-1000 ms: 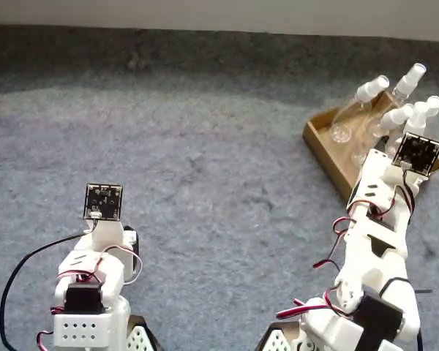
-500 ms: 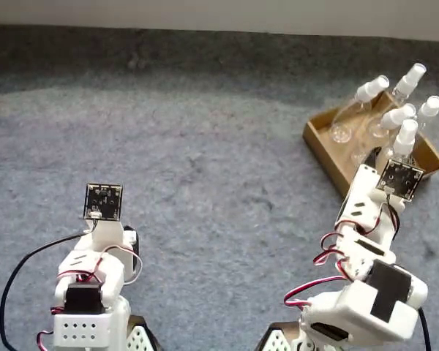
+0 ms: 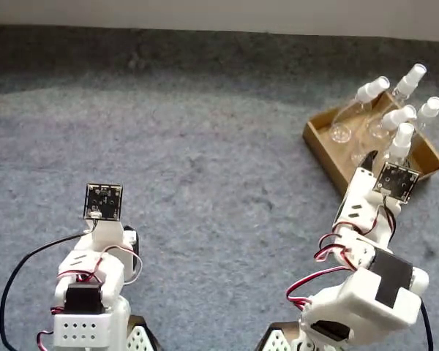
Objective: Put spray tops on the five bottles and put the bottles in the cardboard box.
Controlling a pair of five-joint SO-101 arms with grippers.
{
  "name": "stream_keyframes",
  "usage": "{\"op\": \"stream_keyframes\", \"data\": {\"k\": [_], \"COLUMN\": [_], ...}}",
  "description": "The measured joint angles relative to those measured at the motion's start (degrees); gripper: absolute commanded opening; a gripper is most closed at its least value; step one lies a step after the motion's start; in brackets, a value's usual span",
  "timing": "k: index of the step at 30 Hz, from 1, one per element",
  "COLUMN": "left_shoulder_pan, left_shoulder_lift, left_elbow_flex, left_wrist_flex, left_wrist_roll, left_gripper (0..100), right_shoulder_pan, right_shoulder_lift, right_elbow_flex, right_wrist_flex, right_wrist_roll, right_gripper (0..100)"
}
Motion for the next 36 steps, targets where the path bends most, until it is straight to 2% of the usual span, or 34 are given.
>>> {"op": "stream_keyframes", "data": {"k": [3,16,22,36], "left_shoulder_pan": [0.0,0.0,0.0,2.29], "left_shoulder_lift": [0.0,0.0,0.0,0.0], "left_elbow_flex": [0.0,0.0,0.0,0.0], "left_wrist_flex": [0.0,0.0,0.0,0.0], "left_wrist_roll": [0.0,0.0,0.0,0.0], "left_gripper": [1,1,1,1], "right_shoulder_pan": [-0.09,-0.09,0.0,0.0], "right_shoulder_lift": [0.0,0.44,0.53,0.62], "right_elbow_flex": [0.0,0.18,0.53,0.62], "right_wrist_flex": [0.0,0.35,0.44,0.53], "right_wrist_roll": [0.0,0.0,0.0,0.0], "right_gripper": [20.5,21.6,29.7,30.3]}}
